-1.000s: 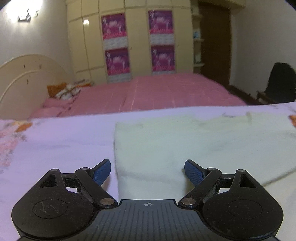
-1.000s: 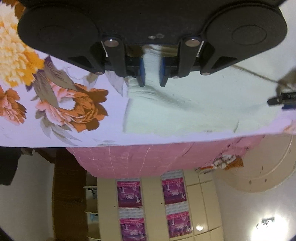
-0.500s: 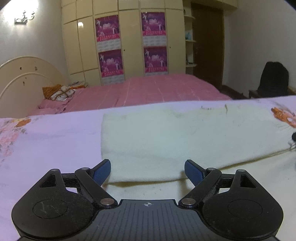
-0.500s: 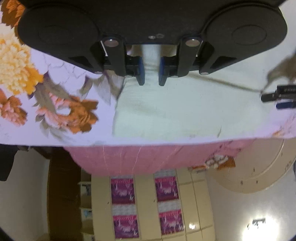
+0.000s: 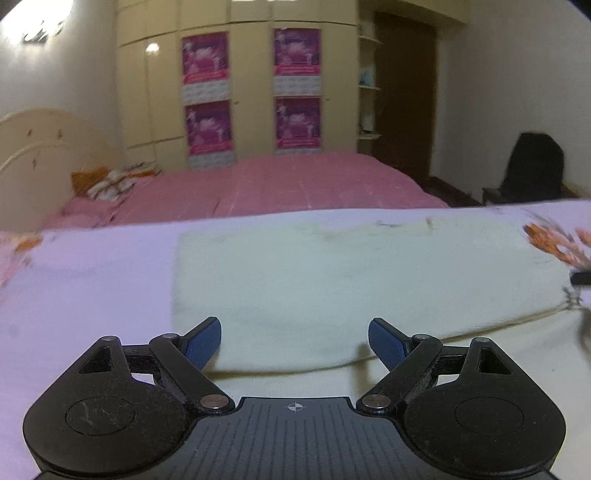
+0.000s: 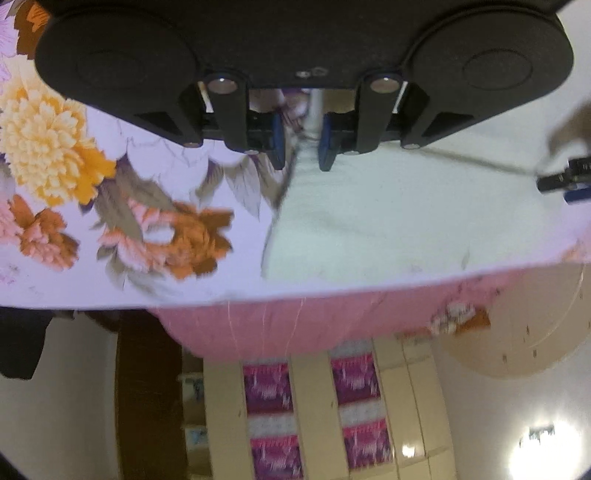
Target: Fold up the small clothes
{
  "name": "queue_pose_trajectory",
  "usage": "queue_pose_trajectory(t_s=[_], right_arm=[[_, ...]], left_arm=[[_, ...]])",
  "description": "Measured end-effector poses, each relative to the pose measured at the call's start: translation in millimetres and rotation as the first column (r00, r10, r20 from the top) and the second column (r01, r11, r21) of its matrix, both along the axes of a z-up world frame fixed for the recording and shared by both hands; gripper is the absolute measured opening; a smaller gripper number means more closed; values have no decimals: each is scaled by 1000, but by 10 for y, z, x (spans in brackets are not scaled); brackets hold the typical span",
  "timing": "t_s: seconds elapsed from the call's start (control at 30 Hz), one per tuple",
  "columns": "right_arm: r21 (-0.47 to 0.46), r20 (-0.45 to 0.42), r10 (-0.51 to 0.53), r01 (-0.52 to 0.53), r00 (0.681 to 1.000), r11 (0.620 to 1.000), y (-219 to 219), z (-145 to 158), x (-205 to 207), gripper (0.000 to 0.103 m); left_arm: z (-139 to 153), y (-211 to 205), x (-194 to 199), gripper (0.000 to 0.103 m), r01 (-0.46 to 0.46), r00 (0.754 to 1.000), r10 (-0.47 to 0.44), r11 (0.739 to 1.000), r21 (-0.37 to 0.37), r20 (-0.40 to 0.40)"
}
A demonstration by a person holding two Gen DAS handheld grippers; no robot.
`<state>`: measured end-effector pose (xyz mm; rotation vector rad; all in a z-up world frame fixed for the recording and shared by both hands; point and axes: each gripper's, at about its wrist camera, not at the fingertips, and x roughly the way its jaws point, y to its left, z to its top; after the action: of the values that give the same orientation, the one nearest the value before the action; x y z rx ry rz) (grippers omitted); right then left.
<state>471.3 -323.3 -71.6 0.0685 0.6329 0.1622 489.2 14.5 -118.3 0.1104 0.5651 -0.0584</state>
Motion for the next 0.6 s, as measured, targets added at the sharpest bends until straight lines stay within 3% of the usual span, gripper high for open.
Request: queue_pose_trajectory(t_s=[0.1,0.17,0.23,0.4,0.6], right_arm=[[5,41,10,-10,999,1000,108,11,-8,21],[-63,-22,1,-2,1000,998,194,-118,76,21],[-101,-2,-5,5,1000,995,216,-161,39,21],[-35,-51,-21,19,998,999,91,-199,26,25],[-3,-52,-39,39,998,999,53,-137,-103,25]], left_arm=[[-157,-135,118,91,-8,996,12,999,49,-83],[-188,-147,121,99,-30,996,35,998,56,-86],[-175,-134,117,99,-33,995,37,998,45,-92],[-178,-150,97,99,-35,995,40,998,51,-88],[-95,-169,70,99,-43,992,52,996,79,-114]])
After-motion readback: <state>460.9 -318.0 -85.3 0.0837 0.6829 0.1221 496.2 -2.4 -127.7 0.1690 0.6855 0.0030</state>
